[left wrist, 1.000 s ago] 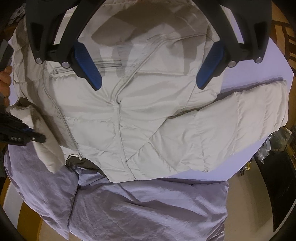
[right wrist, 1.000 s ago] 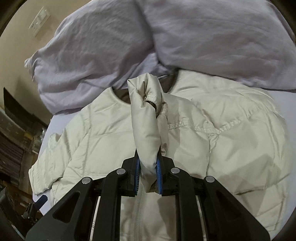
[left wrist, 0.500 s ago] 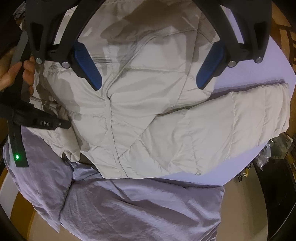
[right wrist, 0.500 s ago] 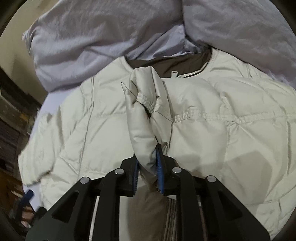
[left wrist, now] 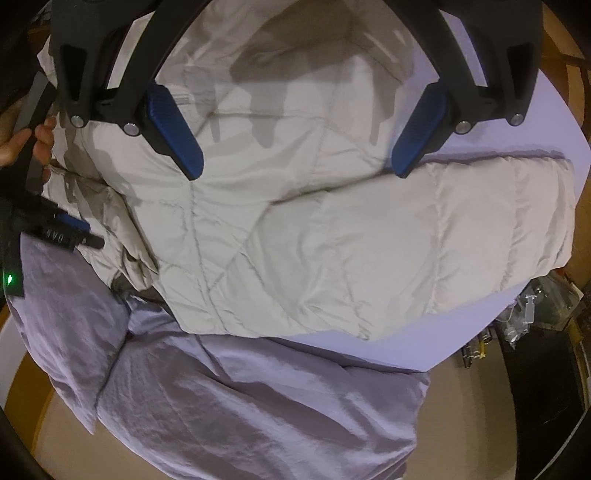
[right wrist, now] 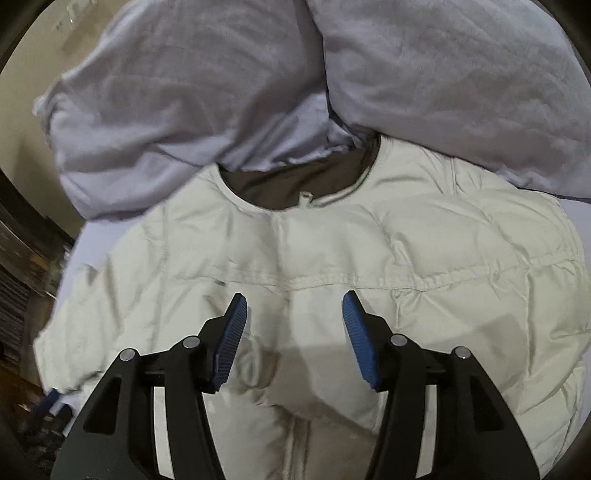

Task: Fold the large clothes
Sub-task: 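Grasp the other sleeve cuff with the left gripper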

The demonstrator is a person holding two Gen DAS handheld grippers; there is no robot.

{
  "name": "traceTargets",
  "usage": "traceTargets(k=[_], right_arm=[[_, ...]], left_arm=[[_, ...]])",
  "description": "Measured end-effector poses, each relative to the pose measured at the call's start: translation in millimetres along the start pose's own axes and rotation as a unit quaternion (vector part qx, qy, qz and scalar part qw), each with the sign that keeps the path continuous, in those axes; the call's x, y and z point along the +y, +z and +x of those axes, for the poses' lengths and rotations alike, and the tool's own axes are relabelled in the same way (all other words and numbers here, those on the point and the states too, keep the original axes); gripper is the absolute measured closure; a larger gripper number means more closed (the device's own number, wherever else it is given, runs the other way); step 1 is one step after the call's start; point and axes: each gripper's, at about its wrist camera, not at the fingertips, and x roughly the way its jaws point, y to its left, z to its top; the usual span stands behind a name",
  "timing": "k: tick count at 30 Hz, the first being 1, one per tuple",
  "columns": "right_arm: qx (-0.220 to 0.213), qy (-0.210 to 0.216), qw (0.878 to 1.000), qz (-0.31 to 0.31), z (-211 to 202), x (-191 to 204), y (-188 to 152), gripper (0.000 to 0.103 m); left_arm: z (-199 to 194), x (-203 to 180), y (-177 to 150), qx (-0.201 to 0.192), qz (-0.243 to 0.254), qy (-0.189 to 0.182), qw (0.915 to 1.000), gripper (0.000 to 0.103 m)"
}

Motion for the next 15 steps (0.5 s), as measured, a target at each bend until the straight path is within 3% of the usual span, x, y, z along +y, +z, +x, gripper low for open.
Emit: traceTargets(k=[5, 15], right_arm=[[0.007, -0.027, 0.999, -0.020, 17, 11, -8, 0.027], [0.024, -0.062, 0.997, -0.050, 35, 23, -12, 0.018]], left_arm=[[-1, 20, 7, -0.004, -0.015, 0.018, 0.9997, 0.002], [-2, 57, 17, -0.011, -0.048, 0.056, 0.9972, 0.002]])
